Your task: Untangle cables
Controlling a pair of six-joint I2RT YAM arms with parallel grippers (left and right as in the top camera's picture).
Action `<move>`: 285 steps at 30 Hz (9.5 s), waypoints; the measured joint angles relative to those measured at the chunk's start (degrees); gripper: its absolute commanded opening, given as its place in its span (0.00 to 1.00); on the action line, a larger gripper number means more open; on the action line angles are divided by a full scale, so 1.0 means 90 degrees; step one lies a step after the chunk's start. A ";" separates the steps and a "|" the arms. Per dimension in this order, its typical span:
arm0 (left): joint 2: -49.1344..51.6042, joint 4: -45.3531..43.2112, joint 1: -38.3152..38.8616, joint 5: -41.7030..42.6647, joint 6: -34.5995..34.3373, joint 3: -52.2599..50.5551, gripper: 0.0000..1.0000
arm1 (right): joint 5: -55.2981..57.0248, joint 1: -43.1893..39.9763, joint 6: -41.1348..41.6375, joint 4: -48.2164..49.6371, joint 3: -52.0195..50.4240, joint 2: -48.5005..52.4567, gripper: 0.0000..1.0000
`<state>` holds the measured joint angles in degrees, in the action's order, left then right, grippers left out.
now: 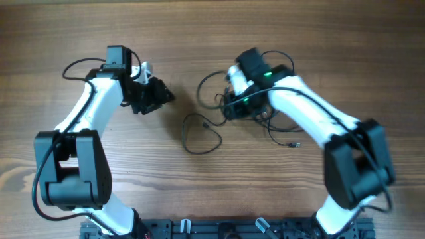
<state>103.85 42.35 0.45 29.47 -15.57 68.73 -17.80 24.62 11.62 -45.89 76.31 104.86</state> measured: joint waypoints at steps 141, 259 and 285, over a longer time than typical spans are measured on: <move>0.0481 -0.0274 0.1440 -0.2346 -0.0697 -0.0109 0.76 | 0.0508 -0.7628 0.3585 0.2006 0.2280 -0.2552 0.04; -0.0260 -0.0134 0.0770 -0.1928 -0.0687 -0.0119 0.85 | 0.1690 -0.6414 0.1768 0.1336 -0.1926 -0.2254 0.98; -0.0260 -0.0061 0.0770 -0.1931 -0.0687 -0.0119 0.86 | -0.1549 -0.0619 0.2858 0.1416 -0.2249 -0.0627 0.61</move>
<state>101.51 41.80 7.38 12.10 -21.76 67.66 -31.75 19.05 37.34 -33.15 56.07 99.22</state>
